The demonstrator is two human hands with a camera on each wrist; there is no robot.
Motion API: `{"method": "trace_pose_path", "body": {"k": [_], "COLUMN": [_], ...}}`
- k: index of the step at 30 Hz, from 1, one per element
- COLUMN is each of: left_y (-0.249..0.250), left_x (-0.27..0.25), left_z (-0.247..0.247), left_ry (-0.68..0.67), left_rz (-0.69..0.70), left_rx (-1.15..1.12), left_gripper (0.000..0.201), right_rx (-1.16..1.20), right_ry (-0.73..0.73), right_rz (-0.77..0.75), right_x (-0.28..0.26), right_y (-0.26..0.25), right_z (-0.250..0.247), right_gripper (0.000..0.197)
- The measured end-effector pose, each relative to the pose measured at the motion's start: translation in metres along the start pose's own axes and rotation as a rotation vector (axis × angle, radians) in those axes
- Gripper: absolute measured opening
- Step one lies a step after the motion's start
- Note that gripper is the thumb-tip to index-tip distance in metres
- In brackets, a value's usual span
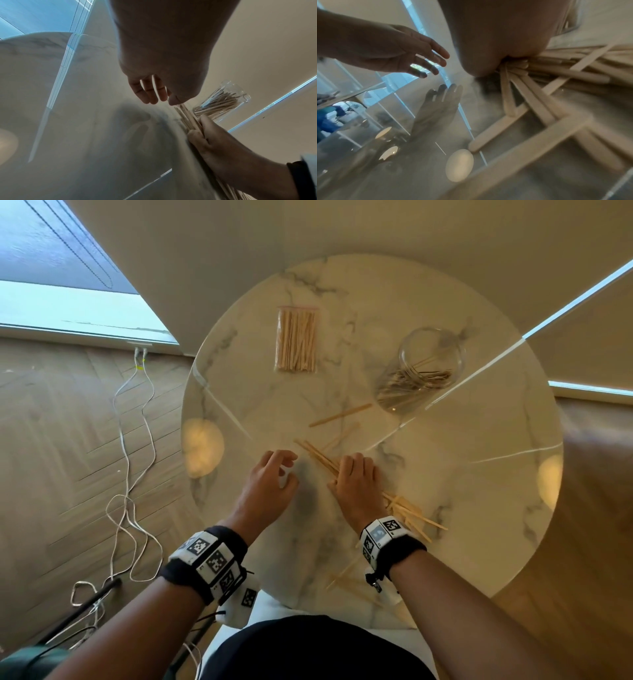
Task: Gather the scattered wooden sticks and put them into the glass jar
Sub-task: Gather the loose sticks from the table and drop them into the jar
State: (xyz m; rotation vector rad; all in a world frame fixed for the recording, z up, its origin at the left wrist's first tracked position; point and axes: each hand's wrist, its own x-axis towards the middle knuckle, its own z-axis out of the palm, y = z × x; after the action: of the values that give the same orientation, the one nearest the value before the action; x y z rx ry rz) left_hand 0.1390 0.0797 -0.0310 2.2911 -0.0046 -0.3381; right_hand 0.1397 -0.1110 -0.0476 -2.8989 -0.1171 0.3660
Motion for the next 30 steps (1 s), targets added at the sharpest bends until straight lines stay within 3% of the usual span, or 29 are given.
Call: {"method": "trace_pose_path", "body": {"k": [2, 5, 13, 18, 22, 27, 30], "left_y": [0.0, 0.0, 0.006, 0.013, 0.017, 0.03, 0.04], "left_x": [-0.001, -0.001, -0.001, -0.001, -0.001, 0.007, 0.023], "left_z": [0.001, 0.003, 0.009, 0.014, 0.019, 0.018, 0.012], "left_ry": [0.012, 0.016, 0.034, 0.068, 0.087, 0.174, 0.216], "left_rz": [0.001, 0.008, 0.037, 0.06, 0.051, 0.054, 0.04], "left_rx": [-0.004, -0.011, -0.024, -0.008, -0.031, -0.116, -0.157], "left_gripper": [0.029, 0.027, 0.028, 0.028, 0.029, 0.032, 0.04], "right_rx": [0.019, 0.11, 0.572, 0.682, 0.771, 0.751, 0.821], "right_ry": [-0.037, -0.071, -0.058, -0.145, -0.185, -0.324, -0.372], "right_rz": [-0.109, -0.151, -0.111, -0.089, -0.043, -0.136, -0.15], "right_x": [0.004, 0.009, 0.028, 0.033, 0.041, 0.048, 0.049], "right_y": [0.003, 0.011, 0.036, 0.047, 0.051, 0.058, 0.056], "right_z": [-0.002, -0.012, -0.042, -0.056, -0.066, -0.081, -0.091], "right_gripper": [0.046, 0.052, 0.028, 0.026, 0.041, 0.033, 0.046]}}
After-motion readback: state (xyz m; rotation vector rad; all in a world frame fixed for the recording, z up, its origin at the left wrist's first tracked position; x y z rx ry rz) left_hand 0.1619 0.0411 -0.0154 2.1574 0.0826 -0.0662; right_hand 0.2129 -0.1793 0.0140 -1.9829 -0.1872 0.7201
